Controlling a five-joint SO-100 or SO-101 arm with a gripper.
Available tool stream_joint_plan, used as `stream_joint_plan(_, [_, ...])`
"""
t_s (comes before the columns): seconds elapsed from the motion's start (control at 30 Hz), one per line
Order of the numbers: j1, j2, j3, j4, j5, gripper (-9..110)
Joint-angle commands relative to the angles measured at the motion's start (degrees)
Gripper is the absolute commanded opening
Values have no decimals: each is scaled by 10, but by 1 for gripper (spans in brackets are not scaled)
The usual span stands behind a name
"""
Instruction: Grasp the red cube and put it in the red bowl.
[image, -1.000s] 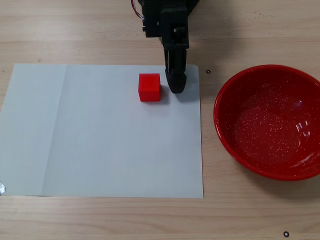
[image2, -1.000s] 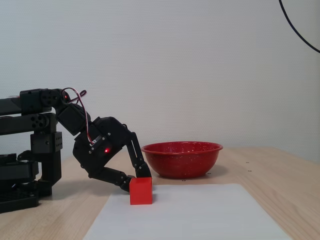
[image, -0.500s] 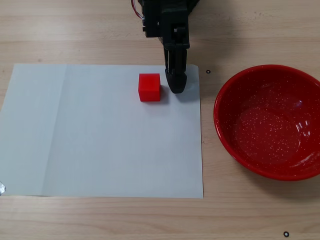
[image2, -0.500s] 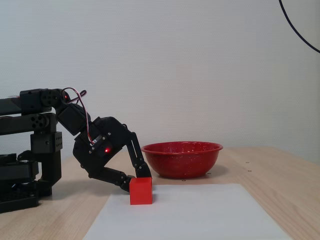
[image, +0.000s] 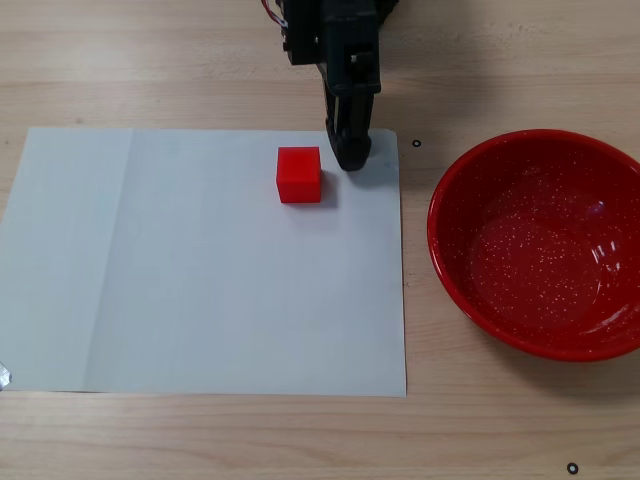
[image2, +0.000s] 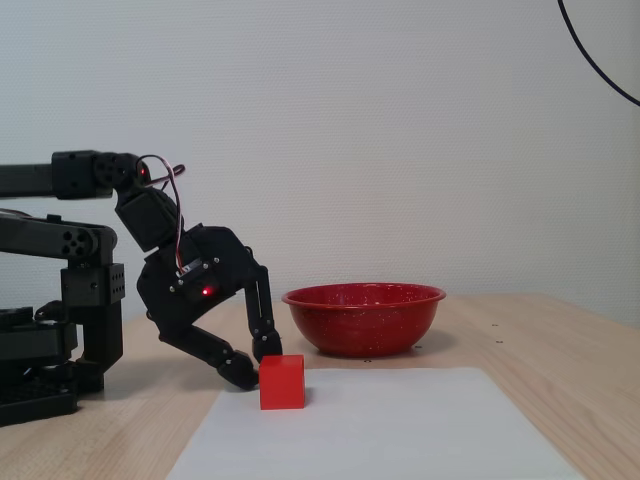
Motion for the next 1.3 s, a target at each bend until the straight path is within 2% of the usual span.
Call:
stream_joint_plan(0.0, [-12,-30,-85,8,11,0])
stream_joint_plan(0.27, [-21,-164,-250,112,-10,0])
stream_joint_plan(0.53, [-40,-300,-404,170,20,0])
stream_joint_plan(0.77, [-54,-440,-559,250,-7,5])
stream_joint_plan(0.9, [-67,-493,-616,271,-10,11])
stream_joint_plan(1.07, [-81,-541,-673,316,2,28])
stream_joint_plan(1.27, [-97,-592,-715,336,29,42])
